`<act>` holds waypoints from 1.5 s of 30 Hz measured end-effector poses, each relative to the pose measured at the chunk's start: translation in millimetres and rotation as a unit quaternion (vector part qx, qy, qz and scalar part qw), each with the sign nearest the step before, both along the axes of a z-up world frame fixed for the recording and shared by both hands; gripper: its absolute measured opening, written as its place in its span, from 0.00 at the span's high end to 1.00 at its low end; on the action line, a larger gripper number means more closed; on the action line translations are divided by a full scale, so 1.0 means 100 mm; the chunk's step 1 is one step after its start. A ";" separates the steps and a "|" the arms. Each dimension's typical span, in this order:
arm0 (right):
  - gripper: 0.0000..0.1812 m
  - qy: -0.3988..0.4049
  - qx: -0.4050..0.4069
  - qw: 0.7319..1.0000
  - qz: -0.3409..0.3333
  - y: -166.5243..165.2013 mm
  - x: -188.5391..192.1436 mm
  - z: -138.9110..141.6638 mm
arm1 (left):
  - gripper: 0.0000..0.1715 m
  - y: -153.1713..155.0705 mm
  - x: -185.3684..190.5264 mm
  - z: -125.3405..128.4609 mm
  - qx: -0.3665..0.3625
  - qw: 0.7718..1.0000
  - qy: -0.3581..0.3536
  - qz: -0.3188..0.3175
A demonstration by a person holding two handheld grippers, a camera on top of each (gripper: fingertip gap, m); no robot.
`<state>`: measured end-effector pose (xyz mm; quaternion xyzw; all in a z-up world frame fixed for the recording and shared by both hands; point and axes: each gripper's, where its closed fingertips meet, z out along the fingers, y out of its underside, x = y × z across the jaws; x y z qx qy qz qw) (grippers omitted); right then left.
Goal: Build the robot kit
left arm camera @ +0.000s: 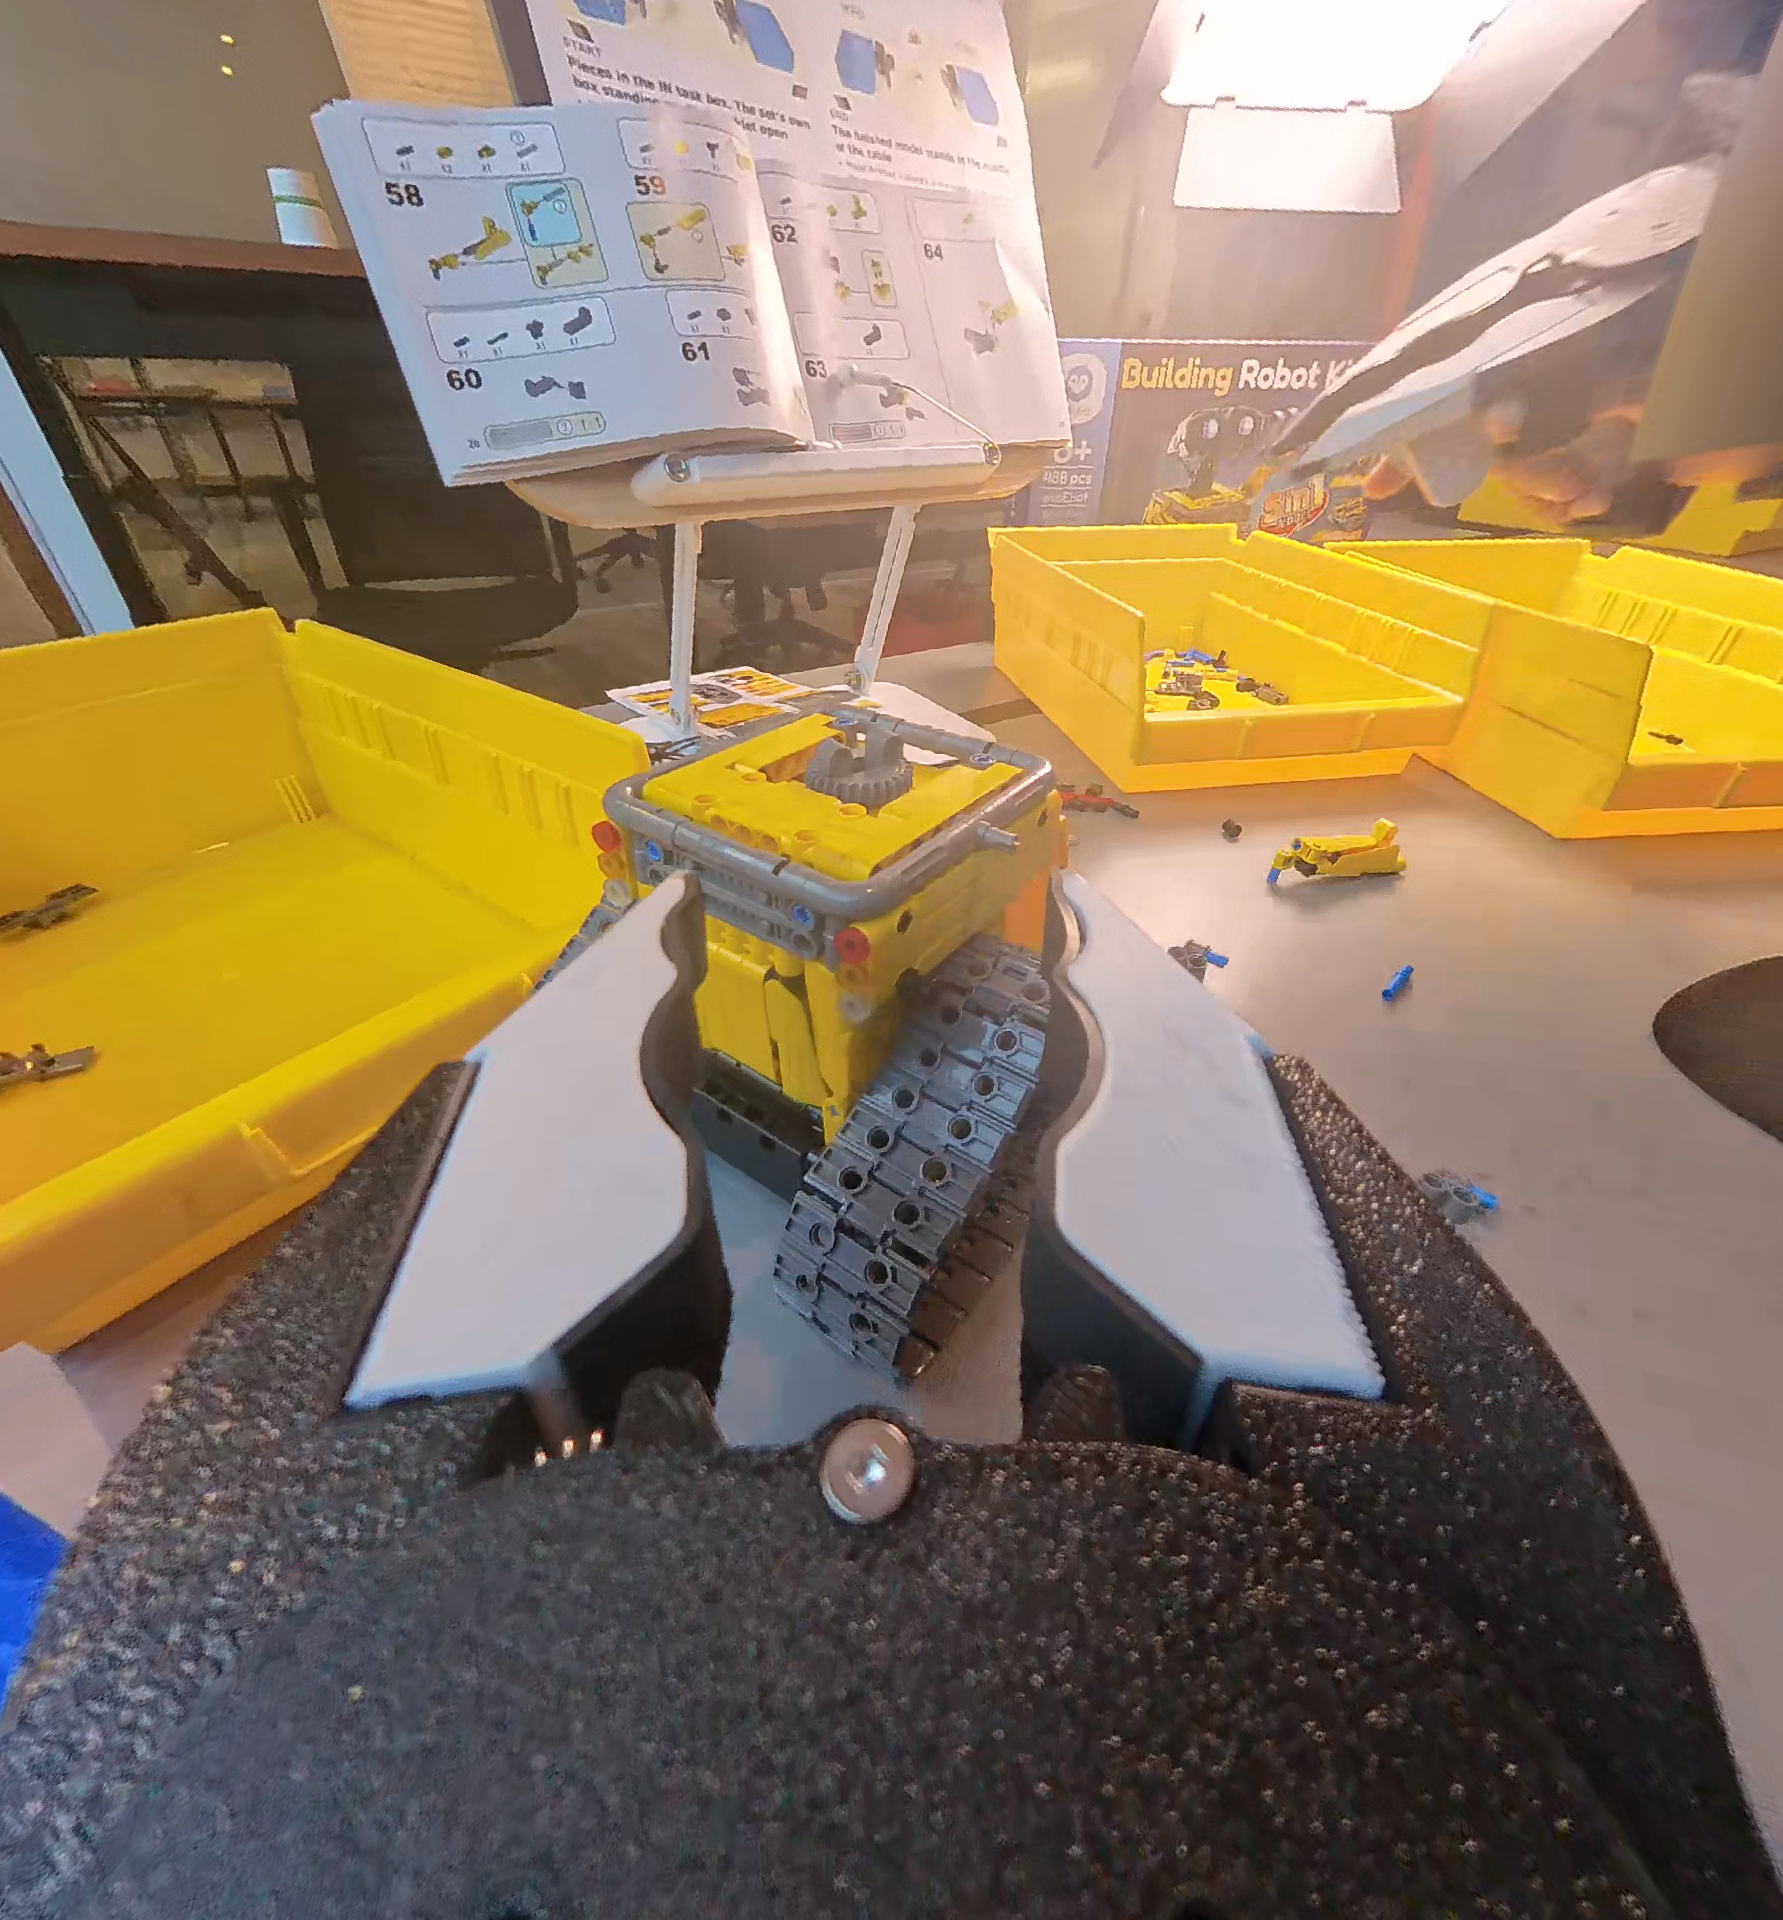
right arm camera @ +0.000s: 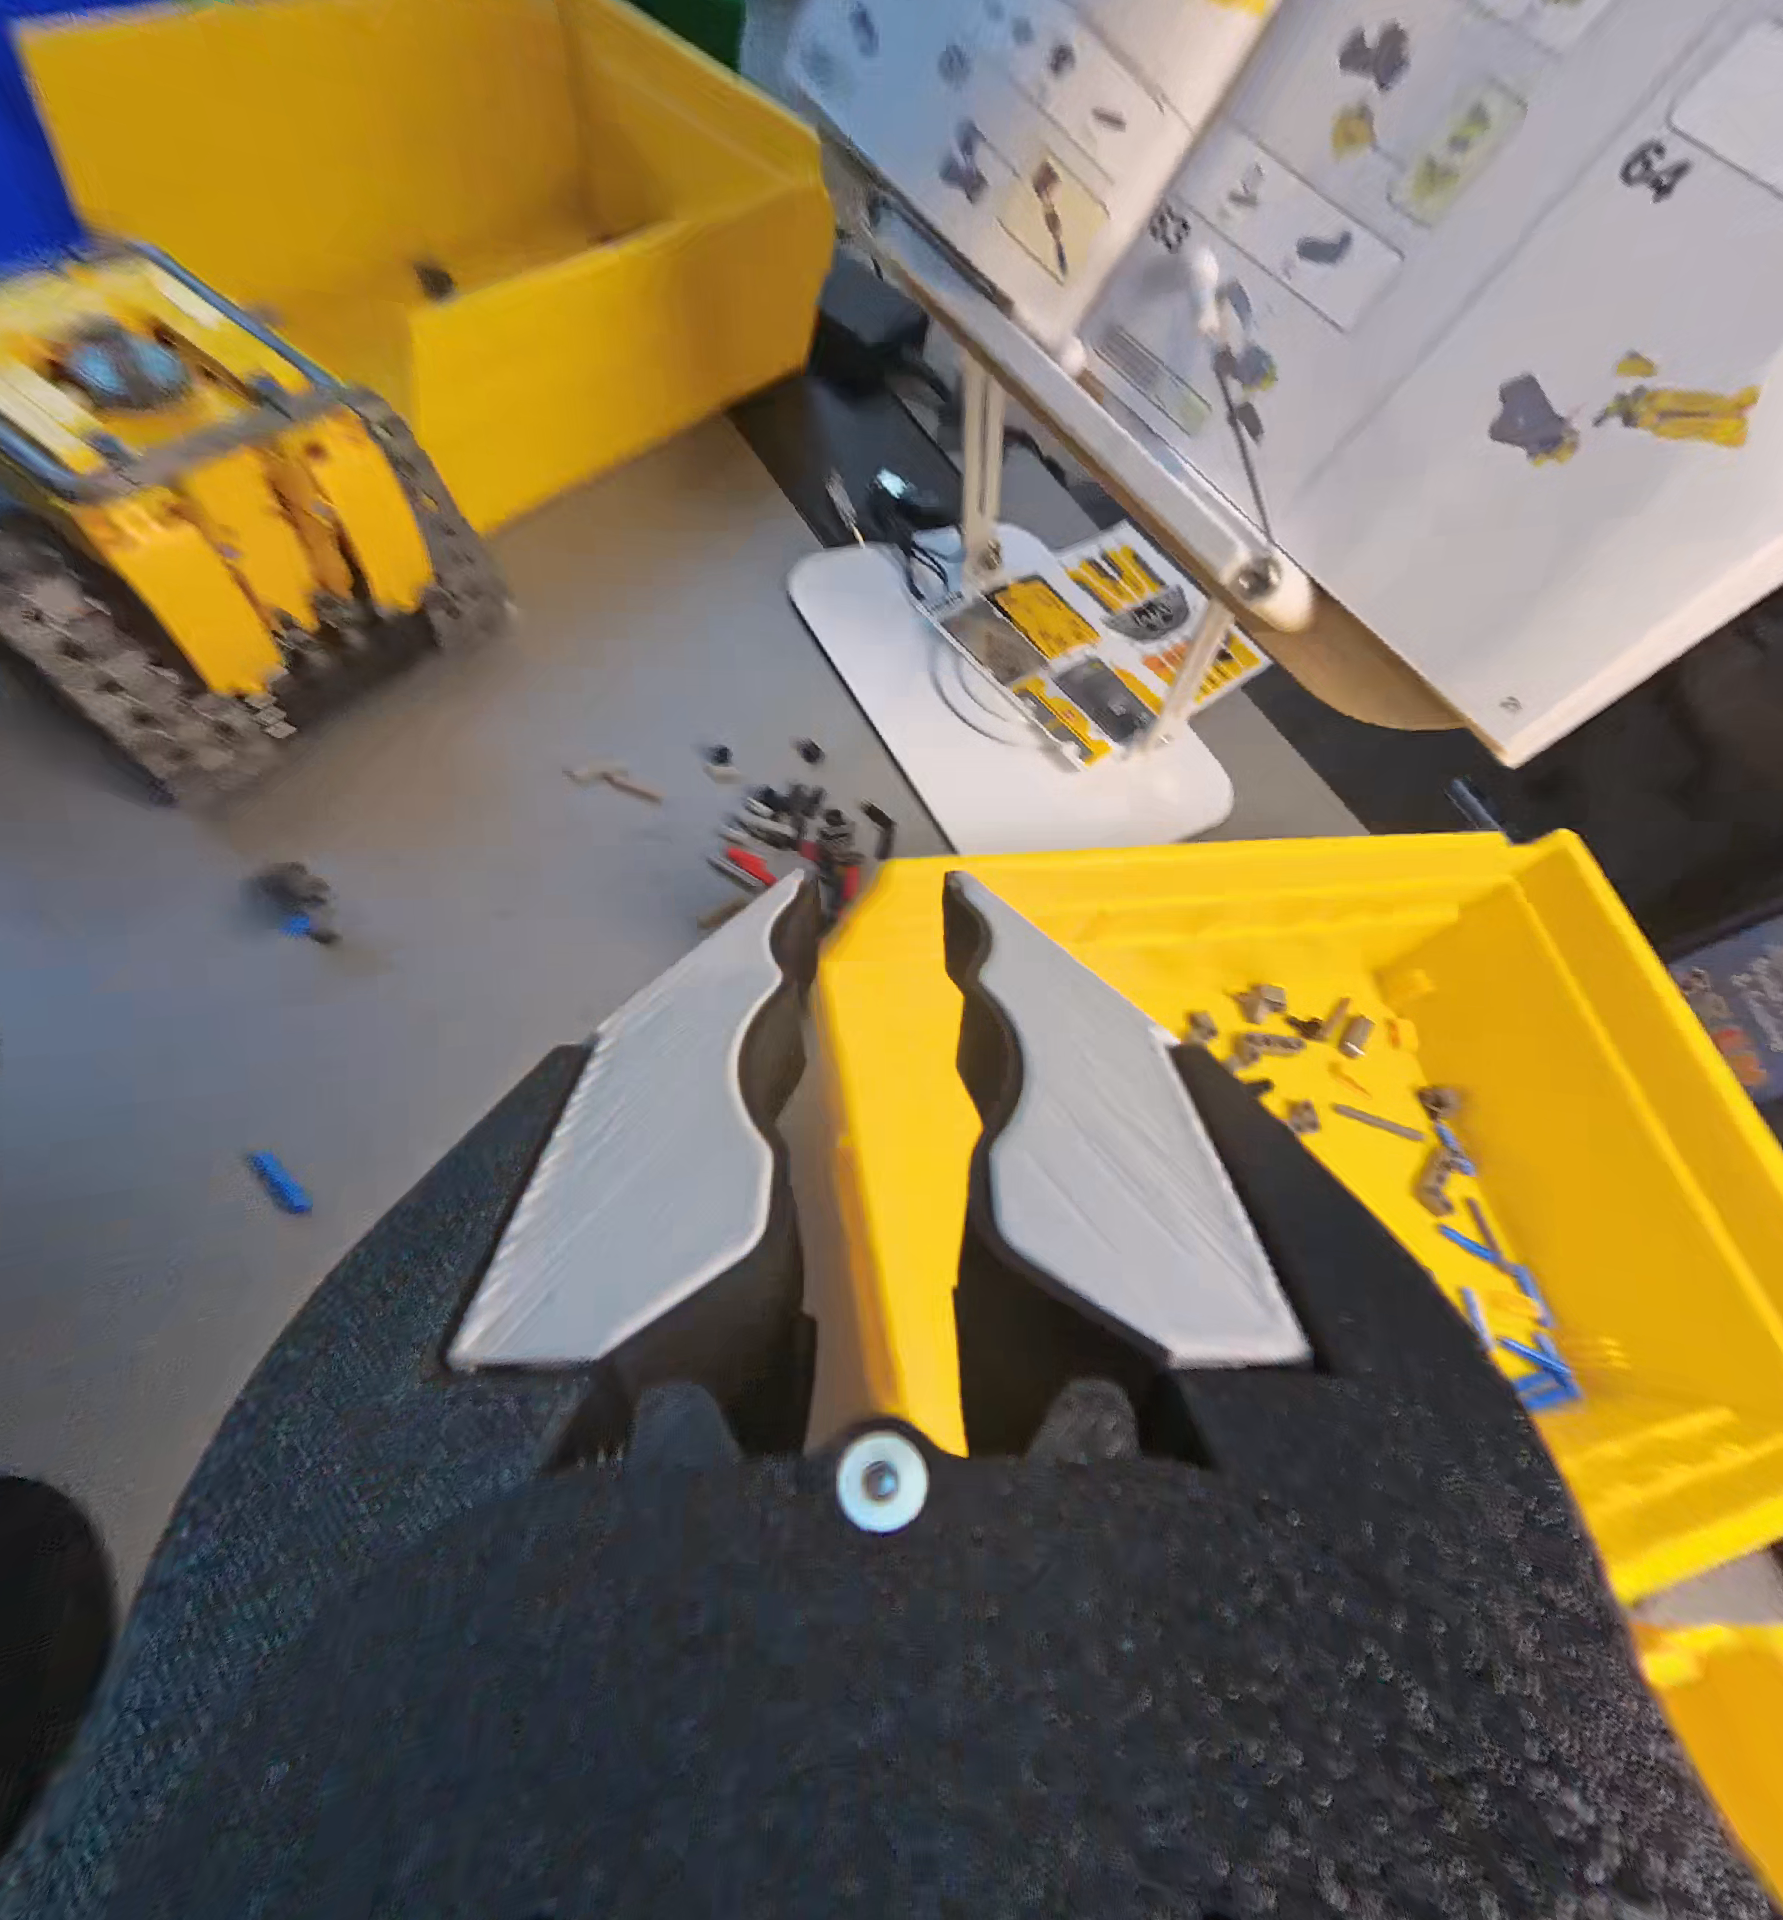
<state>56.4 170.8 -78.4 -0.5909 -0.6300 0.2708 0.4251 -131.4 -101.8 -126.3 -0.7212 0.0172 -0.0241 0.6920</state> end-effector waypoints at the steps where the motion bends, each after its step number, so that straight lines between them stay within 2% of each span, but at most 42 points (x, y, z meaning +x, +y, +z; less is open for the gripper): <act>1: 0.87 0.028 -0.012 1.000 0.007 -0.21 0.00 0.03 | 0.63 -0.01 0.01 0.01 0.001 1.000 0.009 0.002; 4: 0.84 0.078 -0.029 0.996 0.015 -0.72 0.02 -0.07 | 0.64 -0.04 0.05 0.02 0.003 0.999 0.033 0.008; 9: 0.82 0.096 -0.050 0.994 0.027 -1.32 0.02 -0.58 | 0.64 -0.17 0.01 0.11 0.007 0.998 0.050 0.023; 11: 0.82 0.089 -0.055 0.994 0.024 -1.44 0.03 -0.76 | 0.65 -0.35 -0.14 0.15 -0.007 0.995 0.080 0.056; 14: 0.82 0.083 -0.055 0.995 0.014 -1.49 0.09 -0.91 | 0.66 -0.77 -0.56 0.09 -0.076 0.983 0.110 0.126; 16: 0.82 0.094 -0.069 0.993 0.011 -1.49 0.10 -0.94 | 0.65 -1.10 -0.86 -0.05 -0.144 0.970 0.102 0.164; 18: 0.82 0.101 -0.084 0.991 0.010 -1.46 0.08 -0.95 | 0.64 -1.40 -1.09 -0.30 -0.235 0.949 0.097 0.186; 21: 0.82 0.117 -0.096 0.988 0.019 -1.44 -0.01 -0.92 | 0.62 -1.75 -1.31 -0.85 -0.391 0.897 0.097 0.181; 23: 0.82 0.125 -0.106 0.986 0.034 -1.47 -0.08 -0.88 | 0.63 -1.86 -1.36 -1.12 -0.459 0.866 0.104 0.171; 24: 0.82 0.129 -0.105 0.985 0.040 -1.48 -0.11 -0.86 | 0.69 -1.88 -1.43 -1.16 -0.472 0.854 0.122 0.180; 28: 0.82 0.127 -0.098 0.986 0.045 -1.49 -0.08 -0.88 | 0.85 -1.90 -1.22 -1.13 -0.487 0.846 0.183 0.118; 29: 0.82 0.128 -0.100 0.986 0.045 -1.48 -0.05 -0.88 | 0.85 -1.96 -1.09 -1.09 -0.492 0.848 0.169 0.102; 32: 0.83 0.141 -0.116 0.983 0.038 -1.46 0.03 -0.90 | 0.85 -2.12 -0.56 -0.70 -0.455 0.874 0.165 0.026; 34: 0.83 0.148 -0.127 0.980 0.032 -1.41 0.04 -0.92 | 0.84 -2.13 -0.49 -0.55 -0.431 0.886 0.166 0.030; 35: 0.83 0.151 -0.135 0.979 0.032 -1.39 0.02 -0.93 | 0.84 -2.12 -0.66 -0.60 -0.435 0.882 0.171 0.061; 37: 0.83 0.158 -0.157 0.974 0.040 -1.40 -0.01 -0.89 | 0.84 -2.19 -1.08 -0.86 -0.480 0.849 0.185 0.125; 39: 0.83 0.158 -0.156 0.974 0.049 -1.45 0.00 -0.85 | 0.85 -2.10 -1.02 -0.89 -0.466 0.862 0.167 0.105; 40: 0.83 0.157 -0.145 0.976 0.049 -1.46 0.02 -0.84 | 0.85 -2.08 -0.97 -0.87 -0.468 0.860 0.175 0.105; 42: 0.83 0.159 -0.125 0.978 0.044 -1.45 0.05 -0.87 | 0.85 -2.04 -0.84 -0.90 -0.456 0.870 0.163 0.097; 43: 0.83 0.160 -0.124 0.979 0.041 -1.45 0.05 -0.89 | 0.85 -2.03 -0.81 -0.95 -0.459 0.868 0.165 0.098; 45: 0.83 0.155 -0.135 0.978 0.042 -1.44 0.03 -0.91 | 0.85 -2.06 -0.83 -1.11 -0.484 0.850 0.184 0.100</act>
